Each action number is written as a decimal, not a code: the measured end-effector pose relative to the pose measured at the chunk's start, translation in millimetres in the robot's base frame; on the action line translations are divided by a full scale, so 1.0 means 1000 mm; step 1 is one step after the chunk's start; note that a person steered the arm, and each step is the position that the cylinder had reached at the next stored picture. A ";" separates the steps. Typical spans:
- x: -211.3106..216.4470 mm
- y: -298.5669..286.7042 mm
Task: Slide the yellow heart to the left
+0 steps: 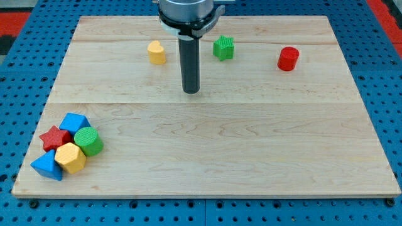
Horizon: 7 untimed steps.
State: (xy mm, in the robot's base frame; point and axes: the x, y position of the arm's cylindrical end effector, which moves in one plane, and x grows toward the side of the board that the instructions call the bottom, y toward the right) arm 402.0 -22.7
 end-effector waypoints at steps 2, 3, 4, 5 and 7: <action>-0.079 0.000; -0.093 -0.023; -0.096 -0.054; -0.092 -0.089; -0.055 -0.148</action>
